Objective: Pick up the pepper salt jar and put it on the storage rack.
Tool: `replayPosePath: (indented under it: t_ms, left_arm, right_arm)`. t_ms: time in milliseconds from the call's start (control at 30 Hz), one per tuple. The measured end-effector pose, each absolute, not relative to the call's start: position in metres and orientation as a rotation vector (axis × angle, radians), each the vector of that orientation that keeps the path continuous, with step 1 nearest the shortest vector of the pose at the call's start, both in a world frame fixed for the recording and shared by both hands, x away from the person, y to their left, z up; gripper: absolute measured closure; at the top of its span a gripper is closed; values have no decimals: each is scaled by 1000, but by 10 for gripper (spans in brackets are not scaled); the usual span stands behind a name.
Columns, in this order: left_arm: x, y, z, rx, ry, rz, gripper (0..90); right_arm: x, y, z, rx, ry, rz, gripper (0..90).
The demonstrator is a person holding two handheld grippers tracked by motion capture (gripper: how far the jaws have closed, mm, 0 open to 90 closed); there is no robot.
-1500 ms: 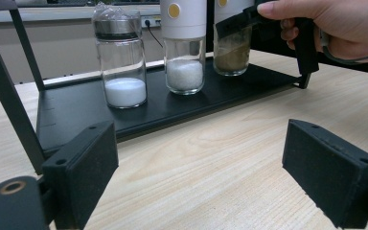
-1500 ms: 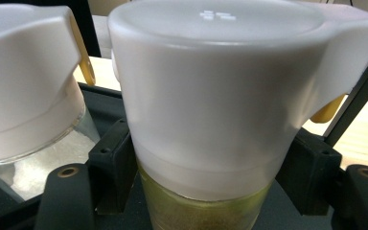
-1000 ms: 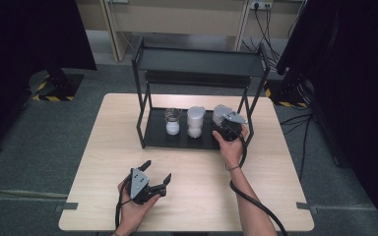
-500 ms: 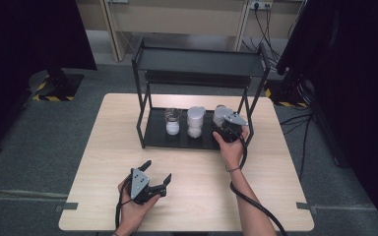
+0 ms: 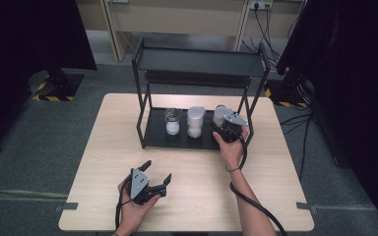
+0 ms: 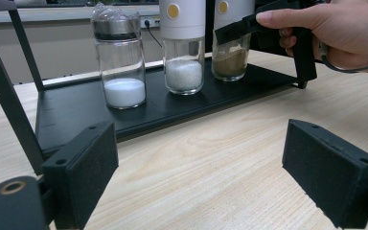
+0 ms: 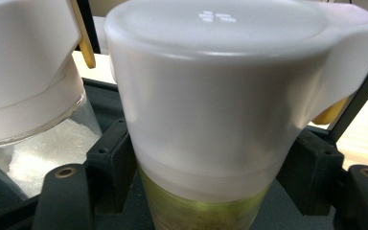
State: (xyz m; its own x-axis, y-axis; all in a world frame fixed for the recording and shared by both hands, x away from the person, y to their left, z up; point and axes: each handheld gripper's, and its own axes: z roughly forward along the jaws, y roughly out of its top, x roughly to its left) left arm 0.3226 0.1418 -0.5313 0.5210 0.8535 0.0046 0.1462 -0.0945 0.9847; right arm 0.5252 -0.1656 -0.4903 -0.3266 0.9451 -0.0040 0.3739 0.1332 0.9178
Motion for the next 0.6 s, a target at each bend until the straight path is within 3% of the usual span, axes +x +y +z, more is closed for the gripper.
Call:
replayPosePath:
  t_ms: [600]
  left_arm:
    - [323, 142, -531, 1576, 882, 743, 117]
  right_arm:
    - [522, -163, -490, 1299, 1816, 1184, 145]
